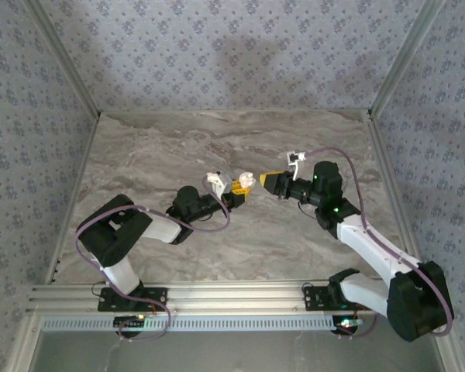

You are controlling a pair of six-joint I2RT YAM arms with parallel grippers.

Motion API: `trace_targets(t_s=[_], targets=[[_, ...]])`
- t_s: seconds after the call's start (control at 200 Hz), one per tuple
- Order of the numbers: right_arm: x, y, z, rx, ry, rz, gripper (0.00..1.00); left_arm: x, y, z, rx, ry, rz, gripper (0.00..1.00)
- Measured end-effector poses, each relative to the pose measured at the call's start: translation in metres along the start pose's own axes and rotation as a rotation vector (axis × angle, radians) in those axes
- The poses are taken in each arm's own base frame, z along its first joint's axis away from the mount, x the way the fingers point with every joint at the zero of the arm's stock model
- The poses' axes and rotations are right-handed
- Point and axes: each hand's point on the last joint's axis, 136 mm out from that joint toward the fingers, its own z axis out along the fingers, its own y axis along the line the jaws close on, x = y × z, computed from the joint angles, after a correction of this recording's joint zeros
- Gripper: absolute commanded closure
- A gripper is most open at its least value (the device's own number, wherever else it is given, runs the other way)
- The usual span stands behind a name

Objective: Insert wireless bluetooth earbuds into charging case

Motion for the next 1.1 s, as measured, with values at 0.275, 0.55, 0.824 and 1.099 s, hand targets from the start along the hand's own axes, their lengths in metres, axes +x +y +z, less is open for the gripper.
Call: trace_targets(t_s=[0.275, 0.55, 0.824, 1.099], targets=[[0.009, -0.001, 0.011, -0.046, 0.060, 0.119, 0.72, 0.000, 0.000, 0.000, 0.000, 0.000, 0.000, 0.84], [0.010, 0.005, 0.015, -0.085, 0.088, 0.138, 0.77, 0.000, 0.000, 0.000, 0.000, 0.001, 0.000, 0.84], [0.014, 0.006, 0.018, -0.101, 0.113, 0.146, 0.81, 0.001, 0.000, 0.000, 0.000, 0.003, -0.001, 0.84], [0.019, 0.010, 0.019, -0.119, 0.133, 0.147, 0.84, 0.001, 0.000, 0.000, -0.001, 0.006, -0.002, 0.84]])
